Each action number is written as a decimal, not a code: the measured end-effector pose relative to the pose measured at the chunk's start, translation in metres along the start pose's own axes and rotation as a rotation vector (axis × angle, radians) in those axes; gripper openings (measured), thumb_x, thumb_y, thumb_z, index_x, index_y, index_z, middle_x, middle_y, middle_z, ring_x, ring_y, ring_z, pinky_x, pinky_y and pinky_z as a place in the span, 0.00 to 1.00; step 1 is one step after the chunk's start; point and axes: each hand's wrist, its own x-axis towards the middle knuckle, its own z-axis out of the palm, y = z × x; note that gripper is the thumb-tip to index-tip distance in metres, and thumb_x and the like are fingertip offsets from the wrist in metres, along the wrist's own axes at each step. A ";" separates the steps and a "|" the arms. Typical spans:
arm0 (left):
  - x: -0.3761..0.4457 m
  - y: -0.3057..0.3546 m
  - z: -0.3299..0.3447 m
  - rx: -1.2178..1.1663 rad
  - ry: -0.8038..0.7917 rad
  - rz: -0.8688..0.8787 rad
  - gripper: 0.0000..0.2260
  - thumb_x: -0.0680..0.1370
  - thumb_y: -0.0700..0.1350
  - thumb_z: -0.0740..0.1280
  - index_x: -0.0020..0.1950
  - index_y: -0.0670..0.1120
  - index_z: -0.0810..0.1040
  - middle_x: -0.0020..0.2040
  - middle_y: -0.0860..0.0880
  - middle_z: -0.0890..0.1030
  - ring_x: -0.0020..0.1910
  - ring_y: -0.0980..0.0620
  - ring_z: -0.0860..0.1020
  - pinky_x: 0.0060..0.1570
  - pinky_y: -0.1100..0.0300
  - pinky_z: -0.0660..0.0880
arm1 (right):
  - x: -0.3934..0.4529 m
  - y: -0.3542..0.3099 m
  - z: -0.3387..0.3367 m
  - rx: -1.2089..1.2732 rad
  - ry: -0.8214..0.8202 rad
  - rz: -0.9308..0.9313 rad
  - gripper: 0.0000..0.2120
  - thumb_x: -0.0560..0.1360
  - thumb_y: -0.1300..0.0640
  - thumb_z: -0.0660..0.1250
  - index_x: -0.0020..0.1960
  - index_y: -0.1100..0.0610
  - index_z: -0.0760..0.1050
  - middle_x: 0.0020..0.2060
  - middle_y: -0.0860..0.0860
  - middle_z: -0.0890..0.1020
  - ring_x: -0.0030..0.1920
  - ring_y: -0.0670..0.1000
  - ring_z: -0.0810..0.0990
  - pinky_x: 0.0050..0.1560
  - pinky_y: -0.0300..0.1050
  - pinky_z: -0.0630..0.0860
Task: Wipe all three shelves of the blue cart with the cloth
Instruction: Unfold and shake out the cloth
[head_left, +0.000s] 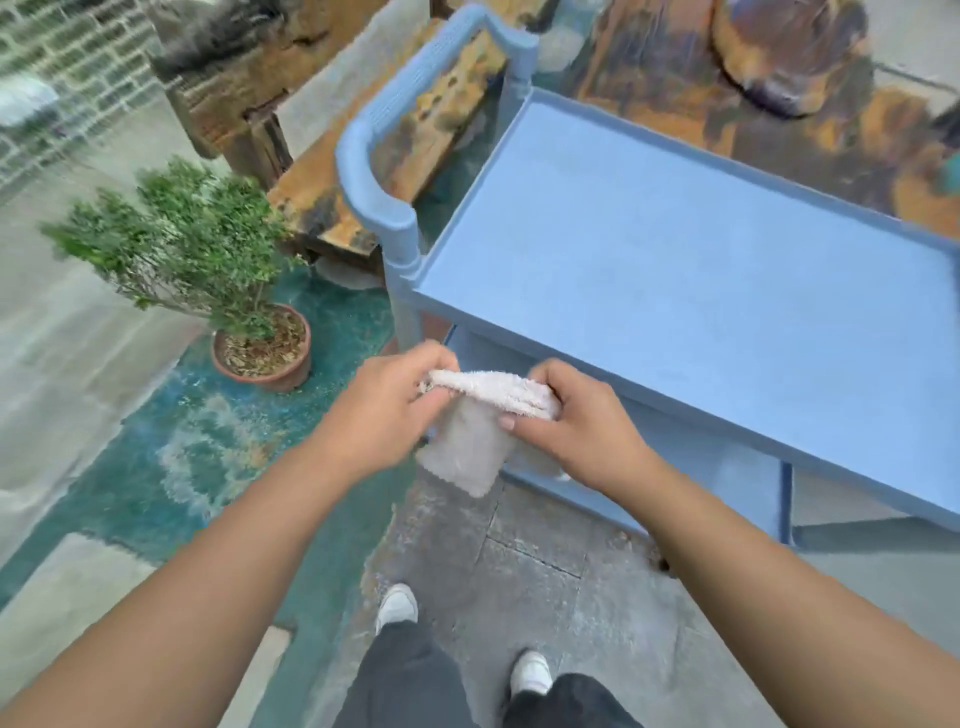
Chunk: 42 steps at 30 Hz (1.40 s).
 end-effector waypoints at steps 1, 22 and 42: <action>0.001 0.015 -0.014 -0.013 0.010 0.009 0.14 0.75 0.37 0.69 0.46 0.57 0.73 0.35 0.55 0.77 0.36 0.61 0.74 0.35 0.69 0.64 | -0.002 -0.013 -0.008 0.050 -0.018 0.010 0.15 0.65 0.47 0.76 0.41 0.49 0.72 0.30 0.41 0.74 0.32 0.44 0.71 0.33 0.41 0.67; 0.066 0.064 -0.165 -0.249 -0.061 0.139 0.07 0.80 0.41 0.65 0.47 0.53 0.75 0.37 0.50 0.73 0.31 0.52 0.68 0.30 0.60 0.64 | 0.008 -0.084 -0.037 0.188 -0.219 0.122 0.08 0.67 0.56 0.71 0.45 0.49 0.77 0.35 0.42 0.78 0.37 0.45 0.76 0.38 0.41 0.70; 0.225 0.005 -0.178 -0.739 0.043 -0.316 0.05 0.83 0.45 0.60 0.52 0.48 0.76 0.38 0.47 0.81 0.35 0.49 0.80 0.36 0.53 0.77 | 0.186 -0.014 -0.103 0.492 -0.331 0.183 0.08 0.68 0.54 0.72 0.40 0.58 0.77 0.31 0.55 0.70 0.32 0.51 0.66 0.31 0.42 0.60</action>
